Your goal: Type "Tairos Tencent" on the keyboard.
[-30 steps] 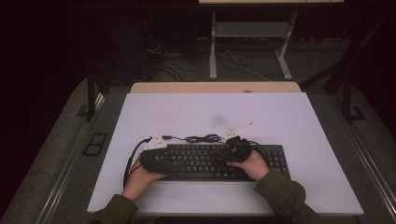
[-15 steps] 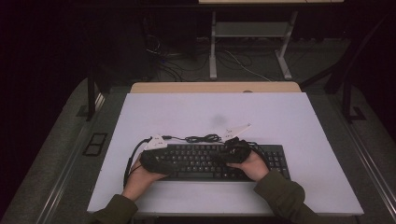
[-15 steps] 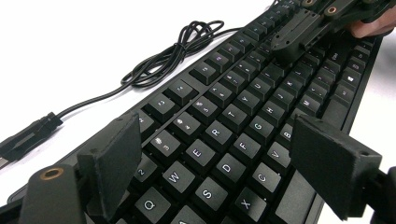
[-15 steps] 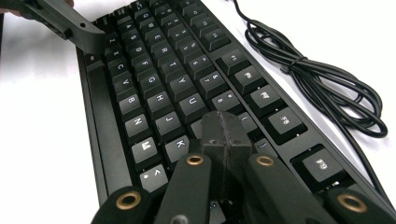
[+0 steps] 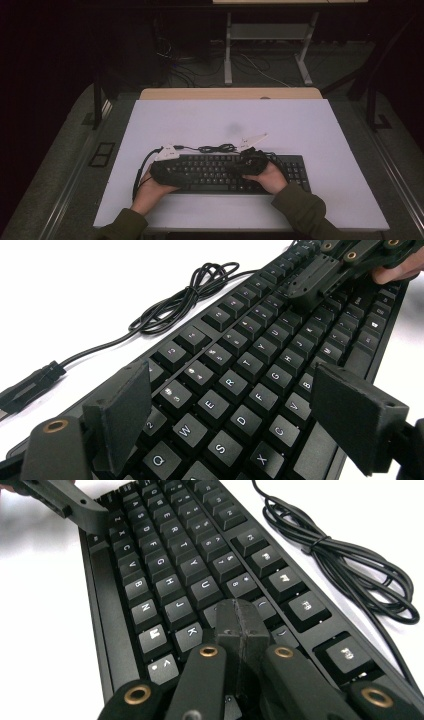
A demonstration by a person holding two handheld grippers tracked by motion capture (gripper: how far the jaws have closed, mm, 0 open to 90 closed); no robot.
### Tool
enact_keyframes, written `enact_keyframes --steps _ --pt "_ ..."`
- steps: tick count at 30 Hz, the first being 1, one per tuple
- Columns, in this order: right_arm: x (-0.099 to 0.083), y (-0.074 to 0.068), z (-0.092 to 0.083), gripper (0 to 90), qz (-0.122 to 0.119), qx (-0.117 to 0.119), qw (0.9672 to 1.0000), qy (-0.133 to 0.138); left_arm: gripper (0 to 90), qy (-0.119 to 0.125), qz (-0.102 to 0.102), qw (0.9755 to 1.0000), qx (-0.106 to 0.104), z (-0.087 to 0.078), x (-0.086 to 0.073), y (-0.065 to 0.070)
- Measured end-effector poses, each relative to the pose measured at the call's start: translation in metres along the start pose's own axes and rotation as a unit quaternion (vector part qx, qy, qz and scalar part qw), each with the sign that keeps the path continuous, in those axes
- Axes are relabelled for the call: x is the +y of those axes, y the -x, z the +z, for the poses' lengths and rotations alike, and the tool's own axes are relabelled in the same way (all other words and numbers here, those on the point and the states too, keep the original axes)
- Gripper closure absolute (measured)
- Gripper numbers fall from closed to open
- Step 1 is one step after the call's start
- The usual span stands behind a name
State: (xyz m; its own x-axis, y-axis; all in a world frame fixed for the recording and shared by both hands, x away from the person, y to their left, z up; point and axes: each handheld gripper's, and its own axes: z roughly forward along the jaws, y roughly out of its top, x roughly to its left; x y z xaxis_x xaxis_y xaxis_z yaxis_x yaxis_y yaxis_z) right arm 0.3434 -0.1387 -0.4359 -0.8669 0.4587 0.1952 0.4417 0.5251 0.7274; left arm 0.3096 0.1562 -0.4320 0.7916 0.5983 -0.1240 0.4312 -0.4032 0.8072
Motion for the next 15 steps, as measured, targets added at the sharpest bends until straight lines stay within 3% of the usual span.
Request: enact_keyframes --steps 7,15 --pt "0.0038 0.0002 -0.0006 86.1 0.000 0.004 1.0000 0.007 16.4 0.002 -0.004 1.0000 0.002 -0.0037 -0.0028 0.0000" --pt "0.0085 0.0005 -0.0012 71.6 -0.002 0.004 0.9997 0.025 16.4 0.004 -0.006 1.0000 0.005 -0.0093 -0.0063 0.0001"
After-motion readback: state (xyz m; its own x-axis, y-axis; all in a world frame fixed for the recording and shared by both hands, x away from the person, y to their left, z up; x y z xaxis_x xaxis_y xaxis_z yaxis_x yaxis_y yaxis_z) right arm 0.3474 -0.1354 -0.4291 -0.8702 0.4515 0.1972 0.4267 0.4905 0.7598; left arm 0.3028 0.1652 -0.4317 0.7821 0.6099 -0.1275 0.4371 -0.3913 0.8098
